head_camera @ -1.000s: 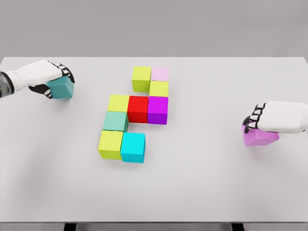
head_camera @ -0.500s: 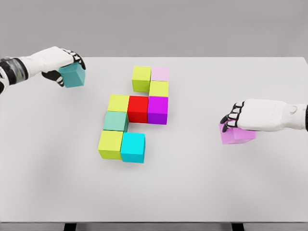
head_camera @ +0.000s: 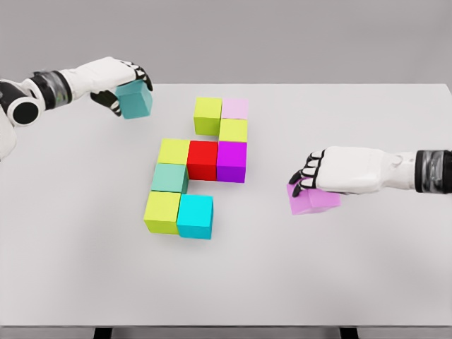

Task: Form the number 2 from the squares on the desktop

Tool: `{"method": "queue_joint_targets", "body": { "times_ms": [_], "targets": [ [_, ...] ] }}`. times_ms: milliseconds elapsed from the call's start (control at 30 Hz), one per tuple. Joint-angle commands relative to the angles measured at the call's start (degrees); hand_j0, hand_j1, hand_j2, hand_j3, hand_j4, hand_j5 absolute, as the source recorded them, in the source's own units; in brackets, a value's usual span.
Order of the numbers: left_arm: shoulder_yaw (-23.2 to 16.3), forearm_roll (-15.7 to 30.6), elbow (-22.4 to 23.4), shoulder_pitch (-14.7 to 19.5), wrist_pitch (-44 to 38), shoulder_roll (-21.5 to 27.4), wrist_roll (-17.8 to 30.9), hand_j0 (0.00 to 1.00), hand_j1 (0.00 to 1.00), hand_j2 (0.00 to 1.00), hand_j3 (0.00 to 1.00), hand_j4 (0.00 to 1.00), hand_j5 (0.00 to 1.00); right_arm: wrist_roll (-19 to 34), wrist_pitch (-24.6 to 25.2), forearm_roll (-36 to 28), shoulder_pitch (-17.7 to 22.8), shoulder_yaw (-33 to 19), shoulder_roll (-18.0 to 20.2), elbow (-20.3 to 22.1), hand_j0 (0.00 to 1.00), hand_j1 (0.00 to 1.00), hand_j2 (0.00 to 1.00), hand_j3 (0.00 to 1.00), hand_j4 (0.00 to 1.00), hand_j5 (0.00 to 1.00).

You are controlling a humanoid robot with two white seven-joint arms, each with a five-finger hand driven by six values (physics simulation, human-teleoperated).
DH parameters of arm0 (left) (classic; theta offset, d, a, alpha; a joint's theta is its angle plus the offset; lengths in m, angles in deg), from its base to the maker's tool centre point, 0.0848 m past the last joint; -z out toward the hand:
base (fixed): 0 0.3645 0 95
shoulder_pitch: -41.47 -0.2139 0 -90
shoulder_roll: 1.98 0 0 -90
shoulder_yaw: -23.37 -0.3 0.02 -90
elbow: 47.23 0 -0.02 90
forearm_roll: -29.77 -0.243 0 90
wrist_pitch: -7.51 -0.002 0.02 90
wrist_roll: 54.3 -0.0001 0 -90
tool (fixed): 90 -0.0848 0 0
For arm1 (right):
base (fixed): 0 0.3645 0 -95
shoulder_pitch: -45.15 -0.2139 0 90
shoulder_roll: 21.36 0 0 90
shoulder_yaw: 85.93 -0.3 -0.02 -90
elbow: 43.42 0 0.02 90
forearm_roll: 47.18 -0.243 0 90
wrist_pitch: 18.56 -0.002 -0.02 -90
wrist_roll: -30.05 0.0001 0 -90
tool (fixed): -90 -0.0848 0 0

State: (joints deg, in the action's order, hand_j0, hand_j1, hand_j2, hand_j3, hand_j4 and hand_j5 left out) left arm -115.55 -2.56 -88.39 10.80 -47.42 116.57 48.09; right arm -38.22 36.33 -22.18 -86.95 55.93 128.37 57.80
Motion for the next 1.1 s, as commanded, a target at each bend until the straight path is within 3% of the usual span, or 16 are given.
{"method": "queue_joint_targets", "body": {
  "times_ms": [0, 200, 300, 433, 533, 667, 733, 900, 1067],
  "targets": [
    [0.1, 0.3, 1.3, 0.2, -0.1, -1.6, 0.0, 0.65, 0.65, 0.65, 0.65, 0.65, 0.65, 0.0, 0.1, -0.8, 0.1, 0.3, -1.7, 0.0, 0.69, 0.69, 0.69, 0.69, 0.69, 0.69],
    [0.2, 0.3, 4.2, 0.8, -0.1, -3.5, 1.1, 0.67, 0.67, 0.67, 0.67, 0.67, 0.67, 0.1, 0.1, -0.8, 0.2, 0.3, -3.9, 0.1, 0.7, 0.7, 0.7, 0.7, 0.7, 0.7],
    [0.4, 0.3, 6.0, 0.8, -0.1, -4.1, 1.1, 0.69, 0.69, 0.69, 0.69, 0.69, 0.69, 0.1, 0.1, -0.8, 0.2, 0.4, -4.8, 0.1, 0.76, 0.76, 0.76, 0.76, 0.76, 0.76],
    [0.4, 0.3, 6.2, 0.8, -0.1, -4.6, 1.1, 0.82, 0.82, 0.82, 0.82, 0.82, 0.82, 0.0, 0.1, -0.8, 0.4, 0.7, -5.8, 0.1, 0.87, 0.87, 0.87, 0.87, 0.87, 0.87],
    [0.4, 0.3, 6.2, 0.8, -0.1, -4.6, 1.1, 0.82, 0.82, 0.82, 0.82, 0.82, 0.82, 0.0, 0.1, -0.8, 0.4, 1.0, -5.8, 0.1, 0.99, 0.99, 0.99, 0.99, 0.99, 0.99],
    [0.4, 0.3, 6.2, 0.8, -0.1, -4.7, 1.1, 0.92, 0.92, 0.92, 0.92, 0.92, 0.92, 0.0, 0.1, -0.8, 0.4, 1.0, -5.6, 0.1, 0.99, 0.99, 0.99, 0.99, 0.99, 0.99],
    [0.4, 0.3, 6.2, 0.8, -0.1, -4.7, 1.1, 1.0, 1.0, 1.0, 1.0, 1.0, 1.0, 0.0, 0.1, -0.8, 0.4, 0.6, -5.1, 0.1, 0.99, 0.99, 0.99, 0.99, 0.99, 0.99],
    [0.5, 0.4, 6.1, 1.2, -0.1, -4.6, 1.1, 1.0, 1.0, 1.0, 1.0, 1.0, 1.0, -0.3, 0.1, -2.2, -0.1, -1.9, -2.6, 0.0, 1.0, 1.0, 1.0, 1.0, 1.0, 1.0],
    [0.5, 0.9, 6.0, 1.3, -0.1, -4.3, 1.1, 1.0, 1.0, 1.0, 1.0, 1.0, 1.0, 0.0, 0.1, -2.6, 0.2, -2.9, 2.2, -0.8, 1.0, 1.0, 1.0, 1.0, 1.0, 1.0]
  ]
}}
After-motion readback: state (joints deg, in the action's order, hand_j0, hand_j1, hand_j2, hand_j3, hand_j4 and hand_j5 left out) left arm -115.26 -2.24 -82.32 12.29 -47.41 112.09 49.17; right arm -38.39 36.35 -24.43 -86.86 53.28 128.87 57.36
